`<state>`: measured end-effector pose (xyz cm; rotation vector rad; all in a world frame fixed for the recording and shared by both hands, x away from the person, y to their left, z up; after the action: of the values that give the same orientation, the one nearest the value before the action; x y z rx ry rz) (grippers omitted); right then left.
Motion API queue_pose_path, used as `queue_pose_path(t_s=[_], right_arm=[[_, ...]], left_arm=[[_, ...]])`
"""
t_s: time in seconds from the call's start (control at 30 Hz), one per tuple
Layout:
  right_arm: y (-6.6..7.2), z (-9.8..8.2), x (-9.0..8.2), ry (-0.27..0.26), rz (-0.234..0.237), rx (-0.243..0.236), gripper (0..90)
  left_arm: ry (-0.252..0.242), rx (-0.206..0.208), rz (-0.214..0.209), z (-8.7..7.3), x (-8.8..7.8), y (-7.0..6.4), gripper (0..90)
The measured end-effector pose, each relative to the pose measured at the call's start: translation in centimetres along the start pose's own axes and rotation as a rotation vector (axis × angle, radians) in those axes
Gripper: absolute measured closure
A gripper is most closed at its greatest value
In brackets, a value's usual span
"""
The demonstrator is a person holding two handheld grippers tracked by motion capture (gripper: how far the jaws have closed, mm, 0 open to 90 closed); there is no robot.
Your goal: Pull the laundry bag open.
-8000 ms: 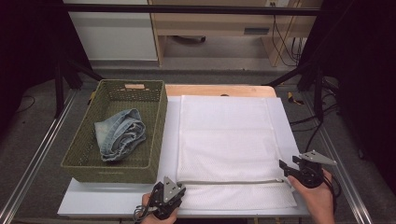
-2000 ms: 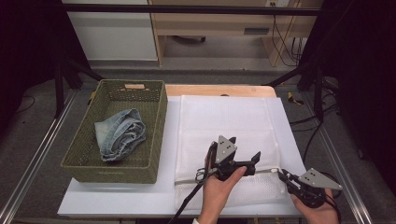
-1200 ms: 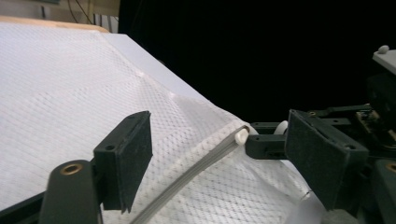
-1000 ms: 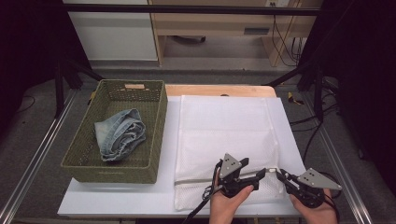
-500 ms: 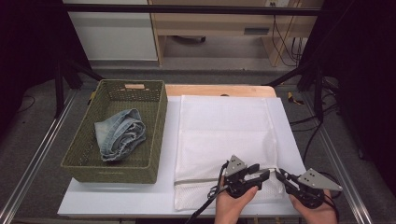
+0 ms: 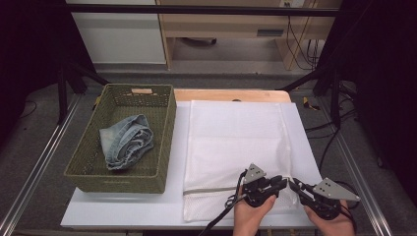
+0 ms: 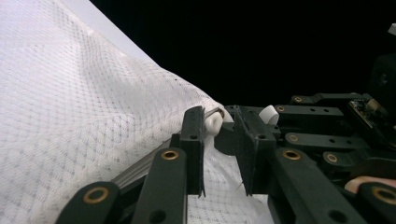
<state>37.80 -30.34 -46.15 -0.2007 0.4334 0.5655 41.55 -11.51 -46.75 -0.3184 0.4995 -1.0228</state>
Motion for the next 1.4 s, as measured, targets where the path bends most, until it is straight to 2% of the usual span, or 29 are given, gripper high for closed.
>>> queue_pose_path(t_s=[0.13, 0.23, 0.67, 0.83, 0.93, 1.2, 1.4], right_arm=[[0.04, 0.02, 0.04, 0.0, 0.001, -0.005, 80.9], [0.04, -0.01, 0.09, 0.004, 0.004, -0.006, 80.9], [0.22, 0.01, 0.18, 0.018, 0.003, -0.015, 81.0], [0.37, 0.13, 0.16, 0.029, -0.007, -0.015, 81.2], [0.35, 0.2, 0.09, 0.034, -0.008, -0.014, 81.5], [0.26, 0.36, -0.07, 0.075, -0.015, 0.041, 84.4], [0.22, 0.33, -0.17, 0.084, -0.02, 0.046, 84.8]], left_arm=[[-0.004, -0.014, -0.018, -0.07, 0.15, -0.04, 79.0], [0.001, -0.01, -0.015, -0.15, 0.34, -0.16, 79.2], [-0.005, -0.021, 0.02, -0.48, 0.71, -0.5, 86.1], [-0.008, -0.01, 0.041, -0.53, 0.67, -0.76, 86.8], [-0.01, -0.023, 0.047, -0.53, 0.65, -0.82, 87.0], [0.0, -0.043, 0.075, -0.69, 0.67, -0.81, 87.0], [0.012, -0.044, 0.084, -0.75, 0.45, -0.63, 87.0]])
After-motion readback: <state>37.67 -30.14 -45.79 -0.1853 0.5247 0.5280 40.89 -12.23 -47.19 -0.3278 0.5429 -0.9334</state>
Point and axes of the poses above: each handheld gripper's, and its own axes: x roughly forward along the jaws, z roughly out of its top, y roughly to its left, the point moved 2 cm from there along x, roughly forward along the jaws, and after that the axes turned 1 degree about z, right-handed, at the moved point
